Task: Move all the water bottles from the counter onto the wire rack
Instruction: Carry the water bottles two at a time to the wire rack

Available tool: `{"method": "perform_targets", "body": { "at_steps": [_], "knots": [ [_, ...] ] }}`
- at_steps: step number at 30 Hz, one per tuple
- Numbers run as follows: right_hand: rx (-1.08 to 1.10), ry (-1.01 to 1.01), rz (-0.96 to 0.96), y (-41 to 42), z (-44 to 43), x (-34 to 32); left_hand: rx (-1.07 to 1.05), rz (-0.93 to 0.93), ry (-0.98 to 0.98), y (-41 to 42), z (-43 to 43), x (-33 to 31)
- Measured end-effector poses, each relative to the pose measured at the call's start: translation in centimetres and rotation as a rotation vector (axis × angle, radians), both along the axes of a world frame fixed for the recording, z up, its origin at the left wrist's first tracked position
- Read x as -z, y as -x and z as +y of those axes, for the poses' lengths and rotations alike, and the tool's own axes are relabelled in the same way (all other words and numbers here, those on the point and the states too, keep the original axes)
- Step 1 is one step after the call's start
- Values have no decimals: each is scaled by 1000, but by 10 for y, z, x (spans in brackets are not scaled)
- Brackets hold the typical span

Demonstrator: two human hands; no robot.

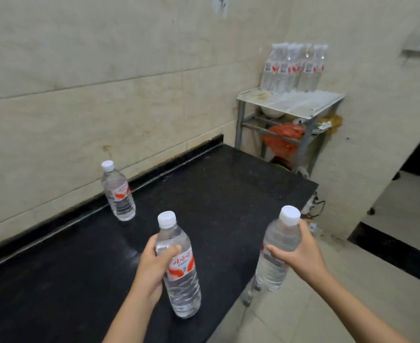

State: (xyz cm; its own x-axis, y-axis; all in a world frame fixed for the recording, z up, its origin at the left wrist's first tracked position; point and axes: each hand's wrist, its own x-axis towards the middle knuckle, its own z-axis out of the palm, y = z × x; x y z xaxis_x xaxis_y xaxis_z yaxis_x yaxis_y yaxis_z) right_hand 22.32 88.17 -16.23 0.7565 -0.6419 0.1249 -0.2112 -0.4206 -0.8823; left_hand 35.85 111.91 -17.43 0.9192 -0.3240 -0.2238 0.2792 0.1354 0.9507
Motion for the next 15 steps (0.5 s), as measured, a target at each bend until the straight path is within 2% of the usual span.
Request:
{"method": "perform_targets", "body": {
  "at_steps": [4, 7, 11, 15],
  "knots": [
    [125, 7, -75, 55, -82, -6, 162, 175, 300, 24, -116, 0],
    [219, -14, -42, 98, -137, 3, 301, 311, 382, 54, -198, 2],
    [361, -27, 54, 148, -194, 13, 349, 276, 254, 96, -285, -2],
    [370, 21, 149, 179, -236, 15, 355, 152, 56, 118, -345, -6]
  ]
}}
